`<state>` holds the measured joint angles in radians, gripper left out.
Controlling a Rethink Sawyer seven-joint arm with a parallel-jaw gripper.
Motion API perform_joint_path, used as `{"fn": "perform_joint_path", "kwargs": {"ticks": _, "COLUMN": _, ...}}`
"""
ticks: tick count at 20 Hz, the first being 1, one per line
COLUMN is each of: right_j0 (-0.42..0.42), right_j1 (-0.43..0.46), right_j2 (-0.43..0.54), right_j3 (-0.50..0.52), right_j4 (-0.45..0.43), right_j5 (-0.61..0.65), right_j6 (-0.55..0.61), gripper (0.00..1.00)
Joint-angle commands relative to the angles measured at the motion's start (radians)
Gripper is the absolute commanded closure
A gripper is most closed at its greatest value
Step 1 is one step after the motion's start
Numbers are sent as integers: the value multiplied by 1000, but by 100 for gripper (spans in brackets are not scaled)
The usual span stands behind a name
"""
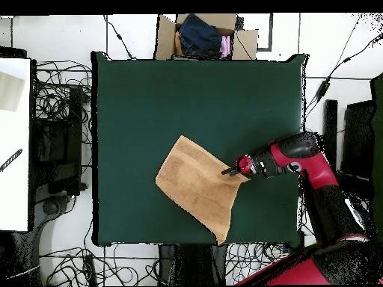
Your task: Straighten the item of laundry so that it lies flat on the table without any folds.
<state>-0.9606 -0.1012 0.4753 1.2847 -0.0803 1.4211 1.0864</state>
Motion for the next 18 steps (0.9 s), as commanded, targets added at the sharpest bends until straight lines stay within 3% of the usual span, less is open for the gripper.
{"fn": "perform_joint_path", "kwargs": {"ticks": 1, "right_j0": -3, "right_j1": 32, "right_j2": 41, "right_j3": -30, "right_j4": -22, "right_j5": -117, "right_j6": -51, "gripper": 0}}
{"fn": "perform_joint_path", "kwargs": {"ticks": 11, "right_j0": -14, "right_j1": 37, "right_j2": 57, "right_j3": -30, "right_j4": -40, "right_j5": -141, "right_j6": -83, "gripper": 0}}
{"fn": "perform_joint_path", "kwargs": {"ticks": 18, "right_j0": -41, "right_j1": 49, "right_j2": 124, "right_j3": -31, "right_j4": -67, "right_j5": -196, "right_j6": -214, "gripper": 0}}
